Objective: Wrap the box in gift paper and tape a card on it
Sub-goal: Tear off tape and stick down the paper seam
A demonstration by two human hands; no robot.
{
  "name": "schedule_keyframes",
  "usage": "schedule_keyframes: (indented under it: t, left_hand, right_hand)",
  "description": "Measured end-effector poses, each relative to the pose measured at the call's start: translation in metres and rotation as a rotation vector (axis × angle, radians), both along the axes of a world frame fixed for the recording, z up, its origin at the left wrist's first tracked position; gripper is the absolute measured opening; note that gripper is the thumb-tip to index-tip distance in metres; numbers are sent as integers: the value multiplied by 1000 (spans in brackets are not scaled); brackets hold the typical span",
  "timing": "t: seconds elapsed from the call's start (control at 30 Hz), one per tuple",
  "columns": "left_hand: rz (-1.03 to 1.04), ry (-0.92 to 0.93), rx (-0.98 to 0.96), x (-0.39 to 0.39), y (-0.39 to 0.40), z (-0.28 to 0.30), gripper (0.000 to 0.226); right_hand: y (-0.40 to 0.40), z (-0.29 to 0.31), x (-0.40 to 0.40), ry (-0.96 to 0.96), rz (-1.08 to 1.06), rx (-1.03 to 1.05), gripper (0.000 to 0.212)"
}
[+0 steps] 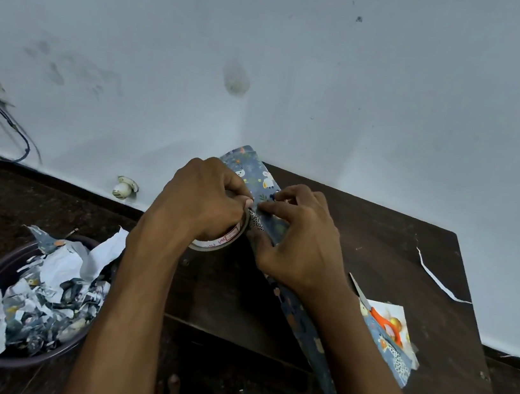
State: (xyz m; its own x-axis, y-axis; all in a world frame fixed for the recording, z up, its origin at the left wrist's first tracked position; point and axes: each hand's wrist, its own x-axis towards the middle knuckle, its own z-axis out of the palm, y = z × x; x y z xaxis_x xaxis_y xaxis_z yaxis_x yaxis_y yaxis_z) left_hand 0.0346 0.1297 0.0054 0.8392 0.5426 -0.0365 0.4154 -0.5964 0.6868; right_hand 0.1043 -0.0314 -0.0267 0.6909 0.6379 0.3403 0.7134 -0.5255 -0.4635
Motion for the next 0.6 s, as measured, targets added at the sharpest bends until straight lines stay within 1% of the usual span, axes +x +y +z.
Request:
schedule_keyframes:
  t: [0.1,0.27,0.5,0.6]
  left_hand:
    - [7,-24,-7,0,-3,0,9]
    - [17,-18,61,0,-6,-2,10]
    - [29,-35,15,2,-6,-8,13]
    - [67,-60,-4,3,-7,-11,9]
  right_hand:
    - [3,0,-1,0,-61,12,36]
    - [5,-1,1,37,-156,26,39]
    - [8,-5,1,35,-213,60,37]
    - [9,-6,2,41,-216,92,36]
